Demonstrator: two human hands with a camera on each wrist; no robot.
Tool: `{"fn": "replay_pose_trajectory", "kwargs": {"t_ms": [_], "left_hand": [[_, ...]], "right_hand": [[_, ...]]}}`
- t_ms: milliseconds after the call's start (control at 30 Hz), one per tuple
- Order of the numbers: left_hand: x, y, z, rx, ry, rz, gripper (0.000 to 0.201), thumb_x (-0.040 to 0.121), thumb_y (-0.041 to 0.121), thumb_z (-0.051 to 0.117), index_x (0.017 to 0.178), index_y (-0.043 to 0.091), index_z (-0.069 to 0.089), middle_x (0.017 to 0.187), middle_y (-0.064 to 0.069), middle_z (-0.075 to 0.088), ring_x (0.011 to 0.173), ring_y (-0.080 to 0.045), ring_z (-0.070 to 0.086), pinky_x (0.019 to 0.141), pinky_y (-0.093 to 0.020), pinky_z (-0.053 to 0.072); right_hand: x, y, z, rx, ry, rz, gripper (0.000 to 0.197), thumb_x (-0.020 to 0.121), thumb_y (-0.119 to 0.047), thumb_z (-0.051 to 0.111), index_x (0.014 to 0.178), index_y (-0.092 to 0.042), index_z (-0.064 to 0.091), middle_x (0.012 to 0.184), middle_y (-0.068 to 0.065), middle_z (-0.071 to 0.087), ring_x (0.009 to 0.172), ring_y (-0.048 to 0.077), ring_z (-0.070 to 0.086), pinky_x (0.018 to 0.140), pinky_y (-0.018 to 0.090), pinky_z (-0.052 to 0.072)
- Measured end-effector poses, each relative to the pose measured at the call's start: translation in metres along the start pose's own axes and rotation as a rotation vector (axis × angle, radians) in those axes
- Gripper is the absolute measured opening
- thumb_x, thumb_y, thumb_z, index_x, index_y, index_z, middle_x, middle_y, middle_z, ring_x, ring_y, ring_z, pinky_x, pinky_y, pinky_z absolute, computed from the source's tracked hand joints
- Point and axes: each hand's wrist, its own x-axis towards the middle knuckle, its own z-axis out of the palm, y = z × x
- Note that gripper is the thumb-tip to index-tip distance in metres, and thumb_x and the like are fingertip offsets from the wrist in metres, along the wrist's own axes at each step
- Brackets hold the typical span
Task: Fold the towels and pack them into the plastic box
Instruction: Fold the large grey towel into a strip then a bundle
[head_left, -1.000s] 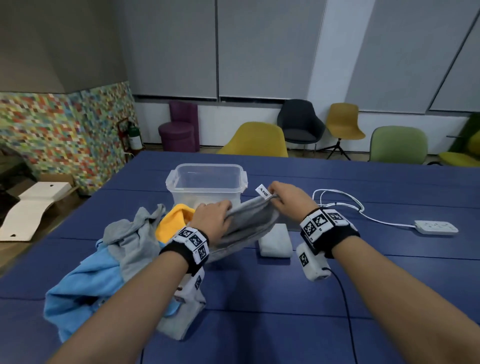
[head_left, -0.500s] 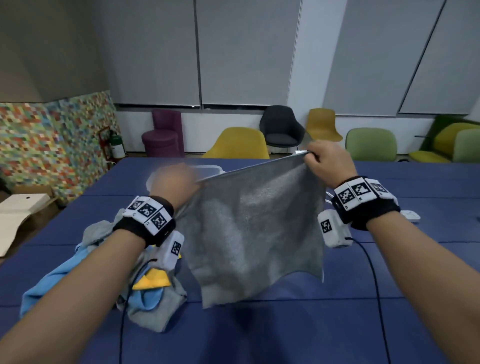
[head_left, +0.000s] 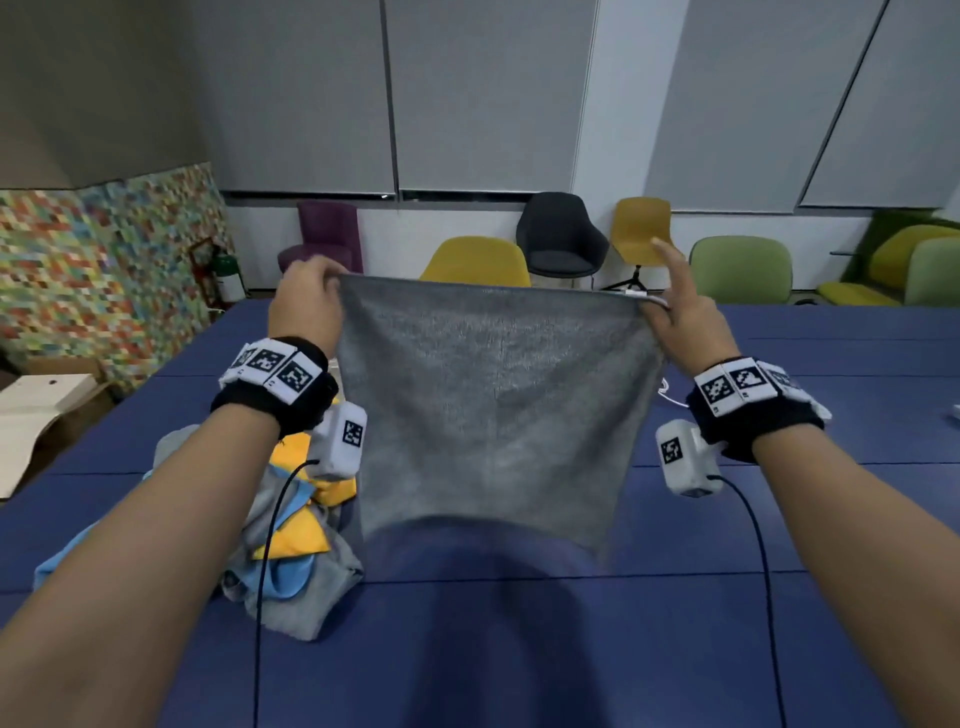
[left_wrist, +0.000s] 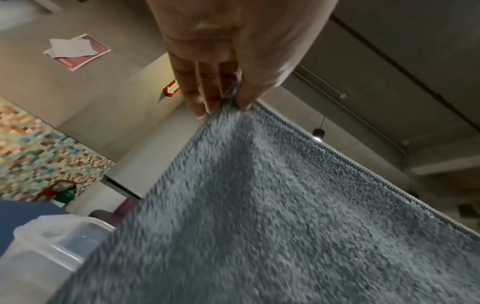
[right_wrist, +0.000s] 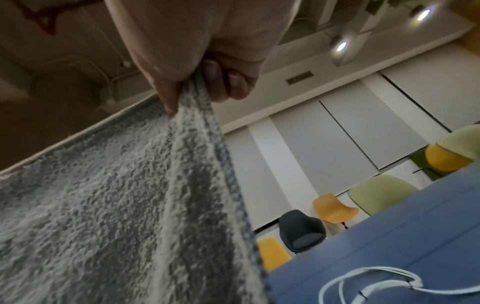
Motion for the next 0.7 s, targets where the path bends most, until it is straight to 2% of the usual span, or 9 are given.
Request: {"fn": "replay_pose_trajectory", "kwargs": {"t_ms": [100,133,167,233,333,467,533,600,700], "left_hand": [[-0.012,0.015,-0.008,-0.135,0.126,0.009,0.029,0.098,0.003,0.031,0.114,-0.007,0.052,0.119,-0.027,0.048,0.107,-0.034,0.048,0.087,-0.029,0.031],[-0.017,0.014,-0.008,-0.169,0.134,0.018,0.028,0.097,0.002,0.029,0.113,-0.008,0.051,0.117,-0.027,0.049,0.105,-0.033,0.048,0.086,-0.029,0.031],[-0.023,0.009,-0.005,-0.198,0.112,0.025,0.027,0.097,0.002,0.029,0.111,-0.006,0.051,0.111,-0.026,0.051,0.1,-0.032,0.049,0.084,-0.03,0.032],[-0.033,-0.009,0.003,-0.246,-0.017,0.003,0.025,0.096,0.004,0.029,0.099,0.007,0.054,0.092,-0.02,0.051,0.085,-0.028,0.048,0.074,-0.034,0.034],[-0.053,-0.036,0.018,-0.206,-0.249,-0.087,0.022,0.095,0.003,0.034,0.092,0.012,0.054,0.088,-0.013,0.05,0.081,-0.021,0.045,0.069,-0.027,0.03],[-0.088,-0.08,0.057,-0.029,-0.673,-0.184,0.022,0.094,0.0,0.039,0.098,0.007,0.06,0.105,-0.016,0.061,0.105,-0.027,0.053,0.077,-0.023,0.03],[-0.109,-0.1,0.077,0.085,-0.799,-0.244,0.026,0.095,0.002,0.039,0.108,0.005,0.061,0.117,-0.017,0.061,0.111,-0.03,0.053,0.079,-0.026,0.035],[-0.128,-0.116,0.092,0.168,-0.858,-0.298,0.028,0.095,0.003,0.04,0.115,0.006,0.06,0.12,-0.015,0.06,0.112,-0.031,0.054,0.086,-0.031,0.041],[-0.143,-0.134,0.11,0.254,-0.914,-0.353,0.028,0.095,0.005,0.041,0.115,0.006,0.061,0.117,-0.018,0.062,0.108,-0.032,0.057,0.091,-0.036,0.044]], "right_hand": [[0.001,-0.005,-0.008,0.176,-0.083,-0.022,0.029,0.091,-0.013,0.054,0.119,-0.009,0.057,0.092,0.01,0.058,0.087,0.017,0.05,0.084,0.035,0.048],[0.0,-0.005,-0.011,0.254,-0.161,0.006,0.025,0.085,-0.016,0.058,0.104,0.0,0.063,0.089,0.012,0.058,0.085,0.017,0.049,0.081,0.029,0.048],[-0.003,-0.004,-0.013,0.34,-0.257,0.046,0.031,0.076,-0.021,0.06,0.09,0.006,0.064,0.082,0.013,0.056,0.079,0.017,0.048,0.071,0.022,0.046],[-0.007,0.0,-0.017,0.455,-0.465,0.202,0.035,0.057,-0.028,0.06,0.068,0.005,0.063,0.062,0.009,0.053,0.059,0.017,0.047,0.055,0.022,0.037],[-0.02,0.011,-0.006,0.486,-0.741,0.387,0.012,0.051,-0.013,0.055,0.043,-0.008,0.063,0.043,-0.001,0.056,0.038,0.009,0.05,0.041,0.014,0.039],[-0.047,0.039,0.04,0.256,-1.038,0.554,0.019,0.059,-0.014,0.057,0.041,-0.011,0.06,0.042,-0.003,0.053,0.037,0.009,0.047,0.04,0.015,0.036],[-0.06,0.058,0.068,-0.001,-1.126,0.554,0.018,0.073,-0.017,0.06,0.055,-0.016,0.058,0.055,-0.002,0.052,0.053,0.015,0.049,0.049,0.019,0.037],[-0.074,0.075,0.095,-0.301,-1.118,0.471,0.024,0.085,-0.019,0.057,0.062,-0.021,0.049,0.071,0.0,0.049,0.071,0.018,0.047,0.062,0.02,0.037],[-0.091,0.089,0.132,-0.369,-1.028,0.468,0.041,0.09,-0.008,0.048,0.053,-0.016,0.034,0.059,0.004,0.036,0.053,0.014,0.033,0.051,0.021,0.03]]}}
